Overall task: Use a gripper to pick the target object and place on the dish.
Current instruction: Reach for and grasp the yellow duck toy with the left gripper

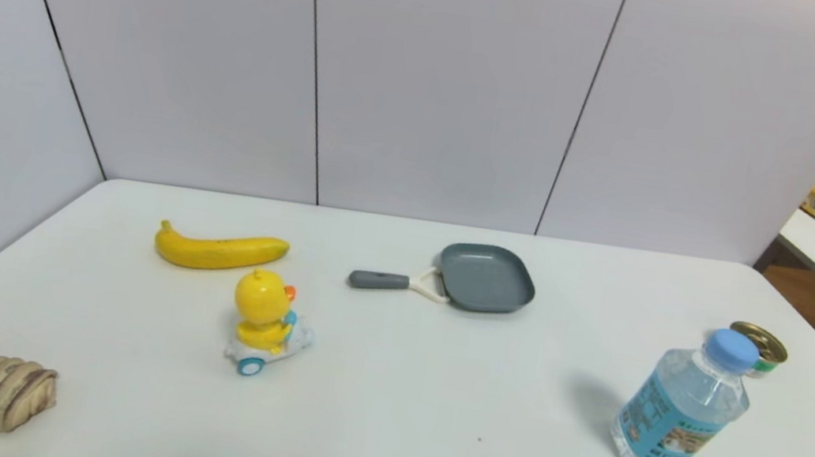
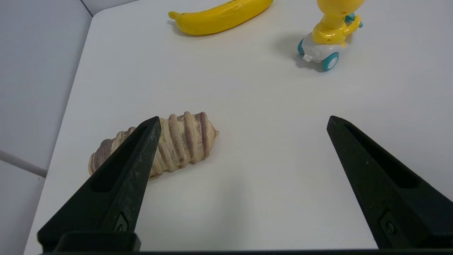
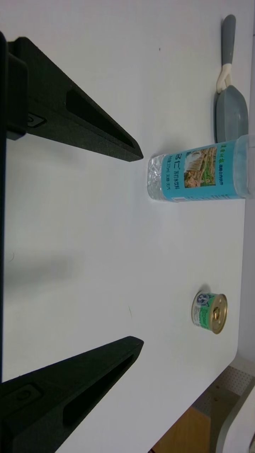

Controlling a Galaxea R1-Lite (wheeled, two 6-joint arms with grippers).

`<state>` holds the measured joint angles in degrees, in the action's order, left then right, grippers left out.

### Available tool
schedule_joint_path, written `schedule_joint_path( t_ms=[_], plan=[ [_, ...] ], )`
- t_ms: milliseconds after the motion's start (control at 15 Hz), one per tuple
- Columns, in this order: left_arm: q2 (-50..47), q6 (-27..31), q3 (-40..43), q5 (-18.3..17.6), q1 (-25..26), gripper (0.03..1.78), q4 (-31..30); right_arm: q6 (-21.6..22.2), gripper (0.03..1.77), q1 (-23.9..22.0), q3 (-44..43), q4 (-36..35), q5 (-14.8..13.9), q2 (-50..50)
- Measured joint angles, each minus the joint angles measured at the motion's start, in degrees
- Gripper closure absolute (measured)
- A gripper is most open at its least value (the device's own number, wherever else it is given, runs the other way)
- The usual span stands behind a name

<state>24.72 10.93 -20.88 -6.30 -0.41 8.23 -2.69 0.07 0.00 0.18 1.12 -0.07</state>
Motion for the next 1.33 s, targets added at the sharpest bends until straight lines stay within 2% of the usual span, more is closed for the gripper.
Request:
schedule_joint_path(
  t_ms=[333, 667, 1000, 1333],
  plan=[
    [20.7, 3.4, -3.2, -0.9, -8.1, 0.12, -12.6, 0.0, 0.09, 0.0, 0.0, 0.0, 0.0, 0.0],
    [39.9, 3.4, -1.5, -1.0, -15.3, 0.12, -32.0, 0.0, 0.09, 0.0, 0.0, 0.0, 0.0, 0.0],
    [53.7, 3.4, 3.5, -1.1, -17.9, 0.12, -52.4, 0.0, 0.09, 0.0, 0.0, 0.0, 0.0, 0.0],
    [59.5, 0.7, 12.1, -1.1, -18.1, 0.12, -70.6, 0.0, 0.09, 0.0, 0.0, 0.0, 0.0, 0.0]
  ],
)
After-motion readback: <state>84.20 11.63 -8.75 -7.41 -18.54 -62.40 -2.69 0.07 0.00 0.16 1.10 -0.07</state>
